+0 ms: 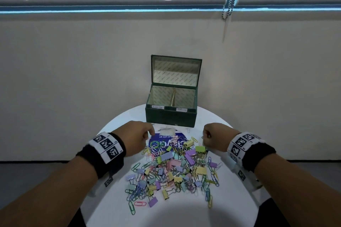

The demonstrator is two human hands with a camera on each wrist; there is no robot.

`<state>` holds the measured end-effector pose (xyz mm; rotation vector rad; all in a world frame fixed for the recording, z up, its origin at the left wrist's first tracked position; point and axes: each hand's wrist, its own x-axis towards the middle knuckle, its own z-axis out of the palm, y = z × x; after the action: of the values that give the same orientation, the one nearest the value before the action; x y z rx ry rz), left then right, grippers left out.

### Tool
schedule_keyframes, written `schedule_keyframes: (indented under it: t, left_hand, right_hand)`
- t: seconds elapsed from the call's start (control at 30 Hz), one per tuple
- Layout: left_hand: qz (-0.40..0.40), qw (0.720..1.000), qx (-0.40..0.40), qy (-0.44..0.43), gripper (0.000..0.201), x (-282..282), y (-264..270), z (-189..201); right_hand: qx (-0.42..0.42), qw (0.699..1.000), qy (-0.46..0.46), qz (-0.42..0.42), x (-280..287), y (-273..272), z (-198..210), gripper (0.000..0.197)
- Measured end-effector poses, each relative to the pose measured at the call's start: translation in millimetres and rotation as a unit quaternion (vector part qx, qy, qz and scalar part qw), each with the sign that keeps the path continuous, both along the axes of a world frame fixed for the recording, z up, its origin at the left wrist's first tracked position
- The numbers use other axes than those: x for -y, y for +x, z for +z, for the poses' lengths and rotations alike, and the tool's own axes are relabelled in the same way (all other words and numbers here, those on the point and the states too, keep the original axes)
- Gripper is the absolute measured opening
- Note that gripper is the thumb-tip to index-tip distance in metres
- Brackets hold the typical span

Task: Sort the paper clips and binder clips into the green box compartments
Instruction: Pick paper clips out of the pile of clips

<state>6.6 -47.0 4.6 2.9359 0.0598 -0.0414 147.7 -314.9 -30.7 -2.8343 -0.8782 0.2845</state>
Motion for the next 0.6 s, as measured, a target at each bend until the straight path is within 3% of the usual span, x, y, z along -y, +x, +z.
schedule_keyframes:
  t: [0.13,0.23,0.3,0.33,0.37,0.4,0.47,0.53,0.6]
  left_hand:
    - [0.010,0.995,0.087,-0.041,0.031,-4,-1,-1]
    - [0.033,0.993,0.079,-0.077,0.026,-10,-1,7]
    - [0.079,0.964,0.072,-0.246,0.020,-20,0,15]
    - [0.121,0.912,0.065,-0.387,0.020,-26,-2,20]
    - [0.158,0.826,0.054,-0.538,0.022,-34,-3,24]
    - [0.187,0.723,0.051,-0.663,0.023,-42,-4,27]
    - [0.206,0.541,0.065,-0.813,0.038,-58,-5,26]
    - [0.198,0.429,0.102,-0.875,0.064,-70,-2,18]
    - [0.214,0.370,0.116,-0.897,0.053,-70,0,5]
  right_hand:
    - [-0.001,0.999,0.029,-0.021,1,1,7,0.011]
    - [0.012,0.999,0.022,-0.030,5,1,5,0.008]
    - [0.024,0.999,0.000,-0.032,8,1,3,0.009]
    - [0.030,0.999,-0.007,-0.028,8,1,2,0.012]
    - [0.032,0.999,-0.013,-0.025,7,1,2,0.016]
    - [0.030,0.999,-0.017,-0.022,6,1,1,0.017]
    - [0.015,0.999,-0.025,-0.018,4,-1,1,0.017]
    - [-0.005,0.999,-0.029,-0.020,2,-1,2,0.015]
    - [-0.022,0.999,-0.013,-0.024,1,-1,6,0.016]
